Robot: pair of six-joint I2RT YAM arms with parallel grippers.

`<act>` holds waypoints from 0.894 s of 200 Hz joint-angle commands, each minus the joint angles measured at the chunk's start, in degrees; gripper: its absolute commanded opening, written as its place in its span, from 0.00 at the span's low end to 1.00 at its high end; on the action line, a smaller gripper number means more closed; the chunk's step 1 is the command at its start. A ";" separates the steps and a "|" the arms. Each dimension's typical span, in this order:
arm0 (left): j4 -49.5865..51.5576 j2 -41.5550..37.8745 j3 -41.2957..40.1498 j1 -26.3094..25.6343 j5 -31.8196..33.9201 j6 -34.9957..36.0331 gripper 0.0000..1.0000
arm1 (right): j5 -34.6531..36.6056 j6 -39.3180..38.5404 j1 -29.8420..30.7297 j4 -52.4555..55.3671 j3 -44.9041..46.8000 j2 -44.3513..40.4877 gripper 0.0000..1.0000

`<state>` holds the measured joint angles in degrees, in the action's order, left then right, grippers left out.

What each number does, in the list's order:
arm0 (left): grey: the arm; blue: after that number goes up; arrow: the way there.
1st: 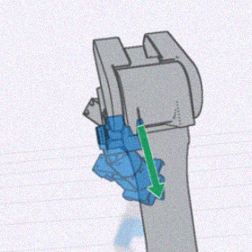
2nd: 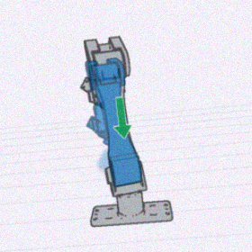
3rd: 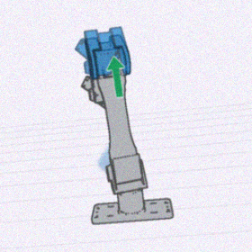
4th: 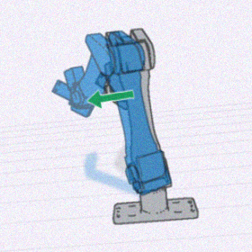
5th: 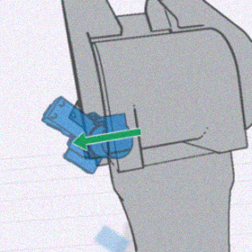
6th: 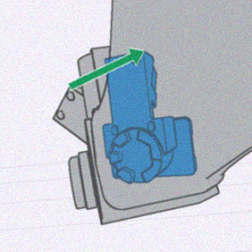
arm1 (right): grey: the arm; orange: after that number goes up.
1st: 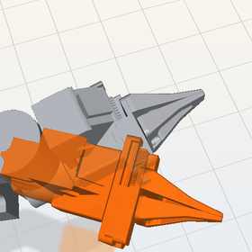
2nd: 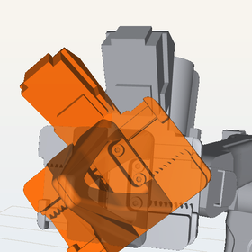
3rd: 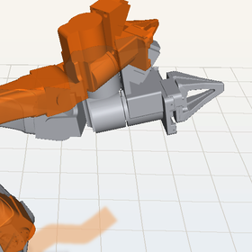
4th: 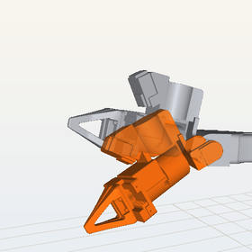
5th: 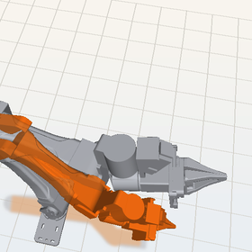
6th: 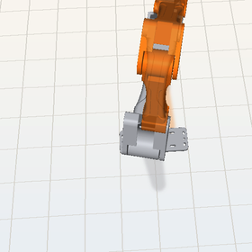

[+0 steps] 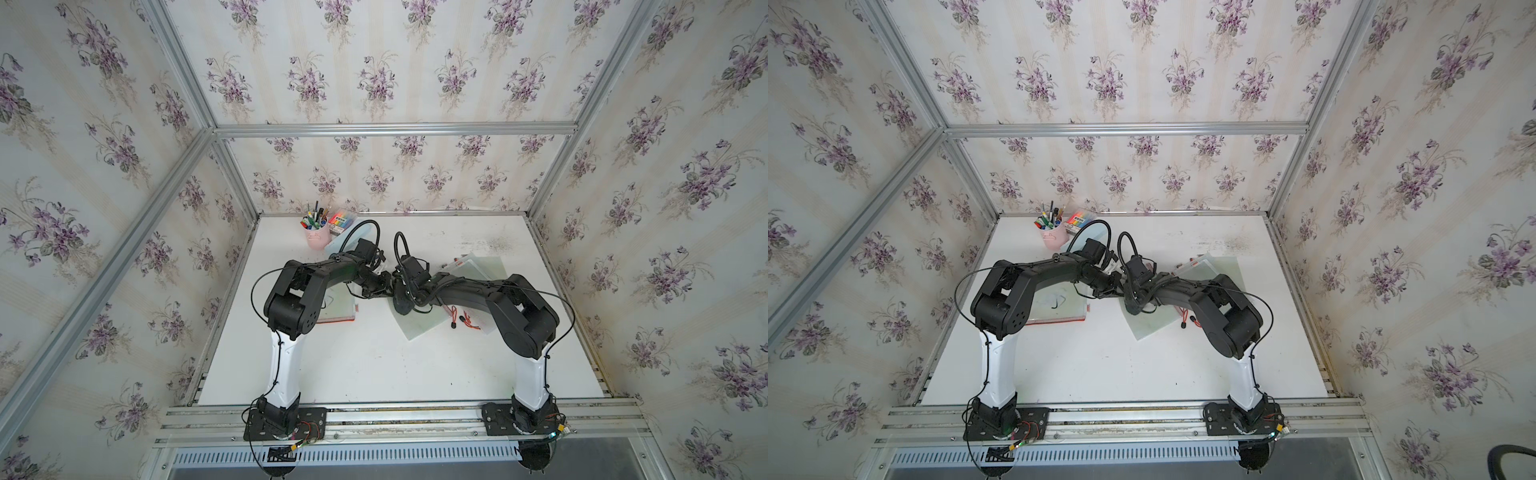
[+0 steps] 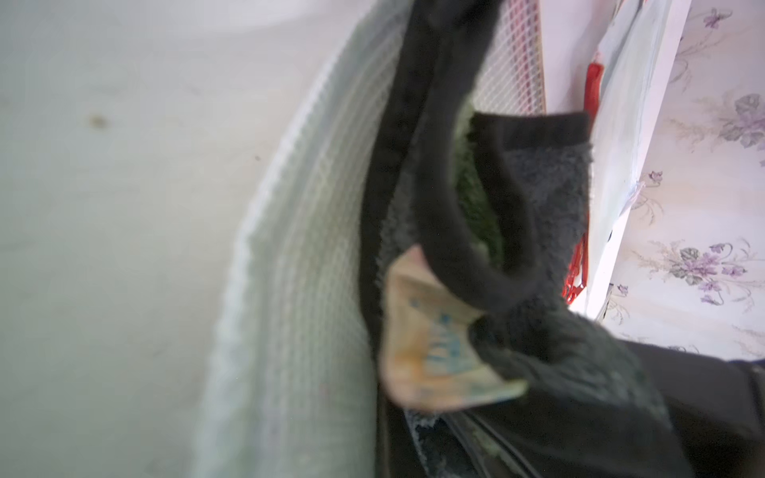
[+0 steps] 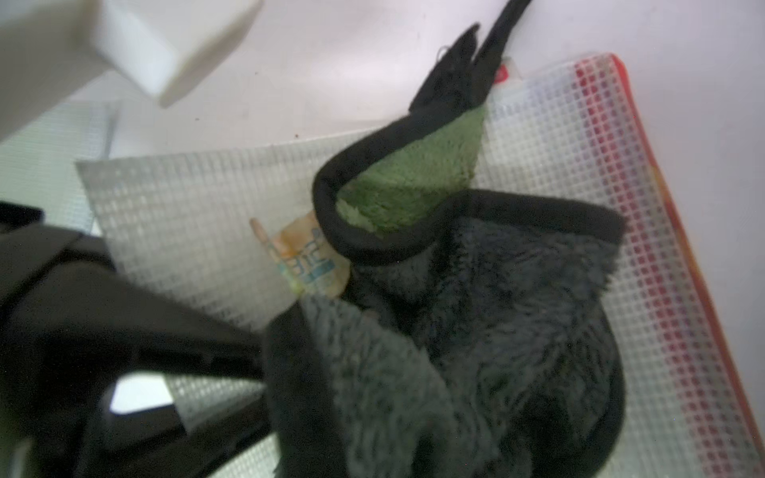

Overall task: Wipe the document bag
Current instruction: Wipe the dirt from the document bag.

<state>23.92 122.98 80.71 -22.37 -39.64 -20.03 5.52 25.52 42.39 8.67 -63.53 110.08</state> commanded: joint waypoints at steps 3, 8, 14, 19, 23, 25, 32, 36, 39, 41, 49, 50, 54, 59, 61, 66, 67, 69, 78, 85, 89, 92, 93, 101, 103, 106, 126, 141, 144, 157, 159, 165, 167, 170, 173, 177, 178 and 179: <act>6.40 1.18 1.08 1.05 3.52 2.86 0.00 | -1.42 1.93 1.66 14.33 8.96 -5.11 0.25; 6.76 1.43 1.55 1.10 3.51 3.04 0.00 | -1.83 1.63 1.81 15.08 9.79 -6.02 0.25; 7.08 1.78 2.09 1.18 3.59 3.28 0.00 | -1.85 1.36 1.77 15.97 9.91 -6.76 0.25; 7.31 1.98 2.34 1.20 3.58 3.33 0.00 | -1.39 0.80 1.61 16.57 9.43 -7.36 0.25; 7.48 2.20 2.61 1.19 3.35 3.50 0.00 | -0.95 0.42 1.43 16.98 8.22 -7.59 0.25; 7.53 2.29 2.72 1.19 3.21 3.53 0.00 | -0.82 0.19 1.39 17.21 7.71 -7.71 0.25; 7.69 2.63 3.08 1.19 3.06 3.65 0.00 | 0.00 -0.40 1.05 17.36 4.62 -7.95 0.25; 7.72 2.74 3.22 1.19 2.91 3.70 0.00 | 0.25 -0.78 0.75 17.22 2.93 -7.80 0.25; 7.79 2.91 3.29 1.17 2.79 3.69 0.00 | 0.41 -1.14 0.53 16.99 1.06 -7.62 0.25; 7.78 3.02 3.33 1.14 2.74 3.68 0.00 | 0.51 -1.34 0.44 16.82 -0.01 -7.36 0.25; 7.85 3.21 3.57 1.11 2.55 3.81 0.00 | 0.85 -2.13 0.25 15.91 -4.49 -5.90 0.25; 7.83 3.27 3.53 1.10 2.51 3.79 0.00 | 0.83 -2.22 0.24 15.80 -4.76 -5.78 0.25; 7.78 3.31 3.64 1.10 2.40 3.84 0.00 | 0.77 -2.63 0.15 15.34 -7.29 -4.51 0.25; 7.73 3.41 3.64 1.11 2.22 3.94 0.00 | 0.63 -3.17 0.06 15.04 -10.26 -2.77 0.25; 7.72 3.47 3.66 1.10 2.20 3.90 0.00 | 0.57 -3.41 0.06 14.95 -11.39 -1.89 0.25; 7.72 3.61 3.76 1.10 2.05 4.00 0.00 | 0.66 -4.10 0.06 14.47 -13.75 0.08 0.25; 7.67 3.60 3.80 1.10 2.03 4.02 0.00 | 0.74 -4.22 0.06 14.33 -14.27 0.50 0.25; 7.73 3.63 3.77 1.10 2.02 4.03 0.00 | 0.79 -4.42 0.06 14.00 -15.05 1.30 0.25; 7.65 3.72 3.61 1.10 1.94 4.18 0.00 | 1.18 -4.97 -0.05 12.67 -18.09 4.87 0.25; 7.55 3.68 3.50 1.10 2.23 4.16 0.00 | 1.08 -5.06 -0.33 12.16 -19.89 7.66 0.25; 7.42 3.70 3.36 1.10 2.31 4.05 0.00 | 1.07 -5.00 -0.61 12.27 -20.95 9.25 0.25; 7.30 3.68 3.32 1.10 2.29 4.04 0.00 | 1.26 -4.95 -0.73 12.68 -21.54 10.33 0.24; 7.29 3.72 3.23 1.10 2.29 4.08 0.00 | 1.25 -4.95 -0.73 12.77 -21.68 10.68 0.24; 7.15 3.68 3.08 1.19 2.36 4.02 0.00 | 1.59 -4.62 -0.81 14.04 -21.98 12.65 0.24; 7.03 3.67 3.06 1.19 2.37 3.90 0.00 | 1.71 -4.50 -0.82 14.15 -21.75 12.82 0.24; 6.96 3.61 2.91 1.19 2.40 3.83 0.00 | 1.77 -4.35 -0.78 14.32 -21.03 12.90 0.24; 6.56 3.65 2.62 1.35 3.15 3.32 0.00 | 1.84 -1.54 -0.82 13.25 -9.95 7.25 0.24; 6.41 3.57 2.65 1.67 3.49 2.90 0.00 | 0.98 0.94 -0.73 13.13 0.66 -1.11 0.25; 6.40 3.51 2.68 1.68 3.47 2.85 0.00 | 0.39 1.43 -0.68 13.21 2.67 -2.80 0.25; 6.76 3.81 3.25 1.93 3.15 2.91 0.00 | -1.35 2.03 -0.49 14.27 9.37 -8.86 0.25; 6.86 3.82 3.34 2.03 3.23 2.96 0.00 | -1.40 1.89 -0.45 14.56 10.04 -9.50 0.25; 7.26 4.10 3.76 2.14 3.03 3.22 0.00 | -0.96 1.36 -0.52 15.75 11.14 -11.01 0.25; 7.38 4.18 3.91 2.09 3.00 3.37 0.00 | -0.67 0.90 -0.59 16.31 11.19 -11.33 0.25; 7.72 4.26 4.11 2.10 2.91 3.52 0.00 | -0.20 0.41 -0.75 16.81 11.12 -11.67 0.25; 8.10 4.41 4.44 2.05 2.99 3.63 0.00 | 0.24 -0.07 -0.93 17.43 10.76 -11.85 0.25; 8.50 4.58 4.81 2.03 2.90 3.76 0.00 | 0.75 -0.67 -1.29 17.91 9.97 -11.90 0.25; 8.59 4.61 4.90 2.05 2.90 3.76 0.00 | 0.91 -0.79 -1.41 18.02 9.86 -11.91 0.25; 8.64 4.62 4.94 2.06 2.90 3.81 0.00 | 0.99 -0.94 -1.55 18.04 9.49 -11.86 0.25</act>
<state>29.08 126.28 84.71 -20.62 -44.71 -17.26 5.10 25.61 41.74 15.27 -54.63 99.90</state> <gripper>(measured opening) 0.055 0.251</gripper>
